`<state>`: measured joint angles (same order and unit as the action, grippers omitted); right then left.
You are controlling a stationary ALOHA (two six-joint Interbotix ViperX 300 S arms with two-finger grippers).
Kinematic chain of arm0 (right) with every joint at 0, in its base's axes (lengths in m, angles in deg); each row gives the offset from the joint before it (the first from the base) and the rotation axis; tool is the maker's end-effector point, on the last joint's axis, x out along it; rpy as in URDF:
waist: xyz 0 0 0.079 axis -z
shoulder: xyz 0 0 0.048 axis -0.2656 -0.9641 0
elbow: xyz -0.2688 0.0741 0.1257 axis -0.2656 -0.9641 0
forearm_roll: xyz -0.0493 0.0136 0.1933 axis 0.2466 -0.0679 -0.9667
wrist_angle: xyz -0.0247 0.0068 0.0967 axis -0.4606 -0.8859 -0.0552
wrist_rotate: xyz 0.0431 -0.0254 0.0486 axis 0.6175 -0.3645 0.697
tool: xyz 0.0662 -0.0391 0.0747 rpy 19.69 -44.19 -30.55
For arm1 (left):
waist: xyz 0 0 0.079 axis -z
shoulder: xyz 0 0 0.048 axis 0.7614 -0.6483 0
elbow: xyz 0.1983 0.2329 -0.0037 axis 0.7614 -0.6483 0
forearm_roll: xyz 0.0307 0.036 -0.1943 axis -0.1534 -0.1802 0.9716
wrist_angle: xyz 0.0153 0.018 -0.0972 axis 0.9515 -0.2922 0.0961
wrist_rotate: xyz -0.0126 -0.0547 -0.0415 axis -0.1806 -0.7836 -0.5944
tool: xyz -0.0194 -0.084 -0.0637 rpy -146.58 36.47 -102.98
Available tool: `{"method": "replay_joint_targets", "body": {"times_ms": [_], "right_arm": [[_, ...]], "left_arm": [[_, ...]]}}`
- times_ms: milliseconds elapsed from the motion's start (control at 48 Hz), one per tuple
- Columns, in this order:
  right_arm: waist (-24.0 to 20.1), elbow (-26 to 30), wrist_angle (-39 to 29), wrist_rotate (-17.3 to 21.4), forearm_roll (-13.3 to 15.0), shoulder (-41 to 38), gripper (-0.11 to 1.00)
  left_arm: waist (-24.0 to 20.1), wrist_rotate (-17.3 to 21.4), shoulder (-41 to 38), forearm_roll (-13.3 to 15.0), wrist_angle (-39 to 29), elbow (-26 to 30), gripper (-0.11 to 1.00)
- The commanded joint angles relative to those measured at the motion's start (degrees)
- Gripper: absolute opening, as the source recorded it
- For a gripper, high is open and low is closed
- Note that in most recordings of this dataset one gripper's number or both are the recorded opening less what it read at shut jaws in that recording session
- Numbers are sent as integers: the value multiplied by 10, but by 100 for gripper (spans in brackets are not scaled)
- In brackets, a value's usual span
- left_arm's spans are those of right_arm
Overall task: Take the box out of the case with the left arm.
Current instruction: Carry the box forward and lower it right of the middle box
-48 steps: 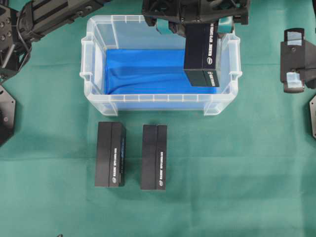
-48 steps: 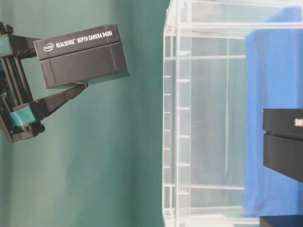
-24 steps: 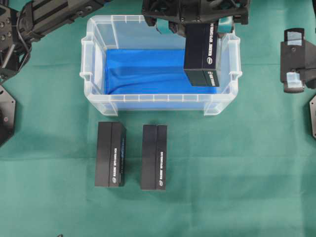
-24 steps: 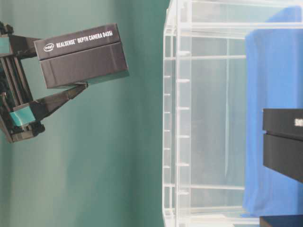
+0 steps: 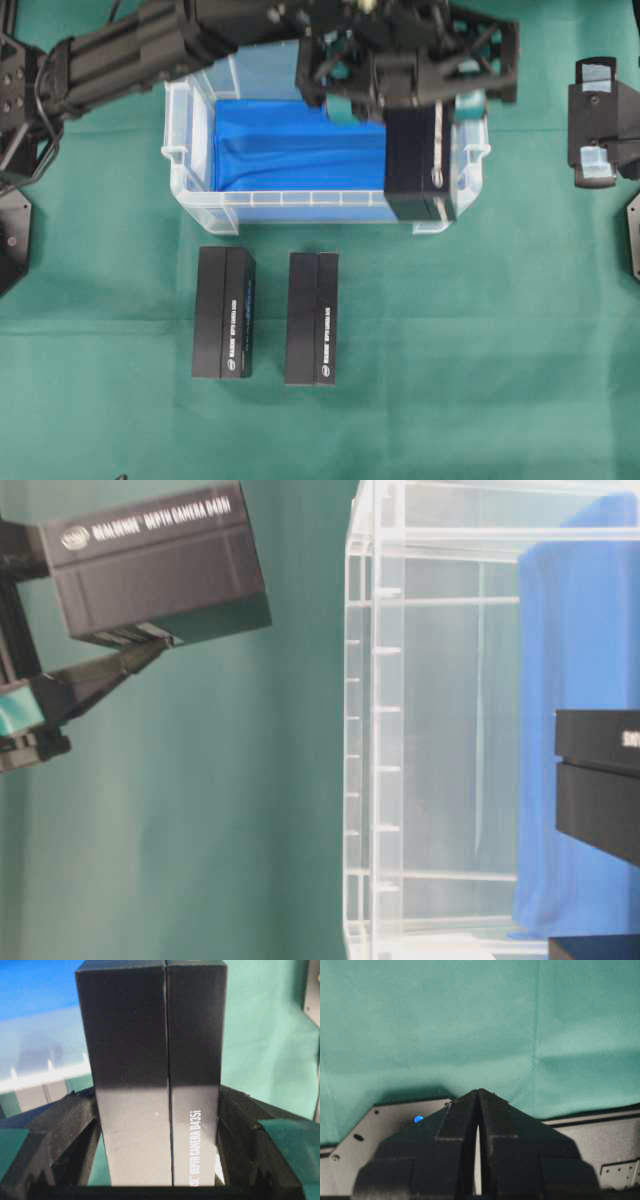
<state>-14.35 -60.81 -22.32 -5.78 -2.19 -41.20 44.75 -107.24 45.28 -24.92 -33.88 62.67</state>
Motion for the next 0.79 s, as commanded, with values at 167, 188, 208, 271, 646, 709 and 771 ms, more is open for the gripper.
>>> {"method": "replay_joint_targets", "body": {"times_ms": [167, 188, 208, 271, 646, 709, 771], "right_arm": [[0, 5, 3, 1, 1, 3, 0], [0, 5, 3, 0, 1, 3, 0], [0, 5, 3, 0, 1, 3, 0], [0, 5, 3, 0, 1, 2, 0], [0, 5, 4, -1, 1, 2, 0], [0, 5, 6, -1, 1, 3, 0], [0, 5, 7, -1, 1, 3, 0]], "left_arm": [[62, -66, 12, -7, 2, 12, 60], [67, -72, 12, -8, 2, 12, 60], [72, -78, 12, -8, 2, 11, 60], [88, -93, 11, -11, 2, 11, 60], [151, -156, 7, -25, 2, 11, 60], [151, -157, 7, -26, 2, 10, 60], [151, -156, 8, -27, 2, 7, 60]]}}
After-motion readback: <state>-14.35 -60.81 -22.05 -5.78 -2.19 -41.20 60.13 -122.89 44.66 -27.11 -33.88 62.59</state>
